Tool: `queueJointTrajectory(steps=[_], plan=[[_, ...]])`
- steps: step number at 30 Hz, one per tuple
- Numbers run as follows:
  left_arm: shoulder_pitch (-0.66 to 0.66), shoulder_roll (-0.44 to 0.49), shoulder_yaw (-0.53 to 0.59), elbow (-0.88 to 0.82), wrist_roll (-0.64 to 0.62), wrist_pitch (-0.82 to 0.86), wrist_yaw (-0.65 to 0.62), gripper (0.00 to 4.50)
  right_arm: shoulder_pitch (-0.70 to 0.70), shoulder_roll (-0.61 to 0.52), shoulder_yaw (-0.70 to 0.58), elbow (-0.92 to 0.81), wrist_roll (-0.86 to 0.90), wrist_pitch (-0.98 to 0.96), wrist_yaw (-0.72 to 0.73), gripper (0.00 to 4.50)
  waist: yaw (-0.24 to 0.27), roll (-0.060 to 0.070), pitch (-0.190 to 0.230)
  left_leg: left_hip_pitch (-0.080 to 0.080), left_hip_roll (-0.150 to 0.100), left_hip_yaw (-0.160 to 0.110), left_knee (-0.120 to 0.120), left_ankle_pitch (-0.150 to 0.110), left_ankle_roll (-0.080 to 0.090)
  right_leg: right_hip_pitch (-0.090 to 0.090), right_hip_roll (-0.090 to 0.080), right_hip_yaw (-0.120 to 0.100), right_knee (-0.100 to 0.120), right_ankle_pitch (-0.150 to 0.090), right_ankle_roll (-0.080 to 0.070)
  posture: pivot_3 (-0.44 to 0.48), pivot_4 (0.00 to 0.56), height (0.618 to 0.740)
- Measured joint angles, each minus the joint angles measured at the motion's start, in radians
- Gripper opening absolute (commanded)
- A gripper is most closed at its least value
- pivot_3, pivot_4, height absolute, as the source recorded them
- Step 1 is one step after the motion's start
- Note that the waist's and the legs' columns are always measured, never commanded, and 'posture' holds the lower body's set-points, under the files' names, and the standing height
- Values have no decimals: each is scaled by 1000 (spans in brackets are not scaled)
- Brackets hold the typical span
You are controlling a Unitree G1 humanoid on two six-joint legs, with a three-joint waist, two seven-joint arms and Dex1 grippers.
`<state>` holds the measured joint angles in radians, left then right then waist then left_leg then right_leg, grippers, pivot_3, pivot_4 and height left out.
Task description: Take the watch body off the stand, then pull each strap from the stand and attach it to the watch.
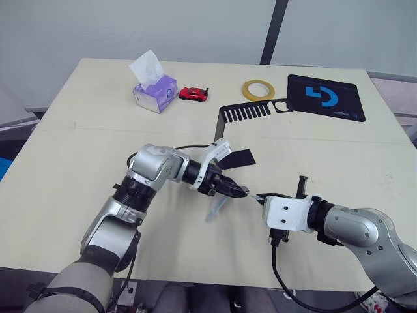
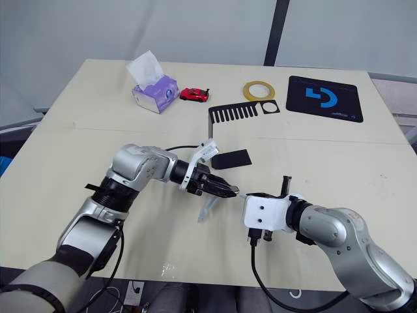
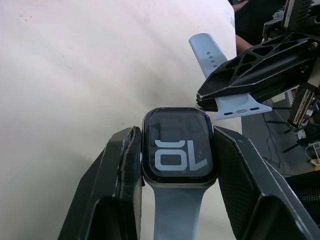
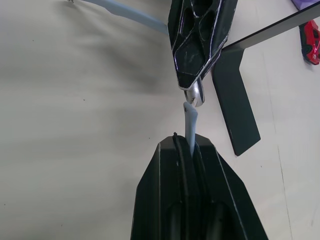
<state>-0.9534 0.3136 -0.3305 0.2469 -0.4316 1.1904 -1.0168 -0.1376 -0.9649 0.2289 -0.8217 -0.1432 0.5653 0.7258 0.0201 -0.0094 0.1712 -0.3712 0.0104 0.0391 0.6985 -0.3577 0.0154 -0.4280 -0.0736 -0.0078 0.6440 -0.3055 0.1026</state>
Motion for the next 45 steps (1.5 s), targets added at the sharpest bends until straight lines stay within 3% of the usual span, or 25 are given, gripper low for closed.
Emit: queueJointTrajectory(steps=[45], plan=[[36, 6, -3, -38, -29, -24, 38, 1698, 32, 27, -39, 24, -55, -20, 39, 0, 0, 0, 0, 0, 0, 0, 0, 0, 0, 0, 0, -1, 0, 0, 0, 0, 150, 738]])
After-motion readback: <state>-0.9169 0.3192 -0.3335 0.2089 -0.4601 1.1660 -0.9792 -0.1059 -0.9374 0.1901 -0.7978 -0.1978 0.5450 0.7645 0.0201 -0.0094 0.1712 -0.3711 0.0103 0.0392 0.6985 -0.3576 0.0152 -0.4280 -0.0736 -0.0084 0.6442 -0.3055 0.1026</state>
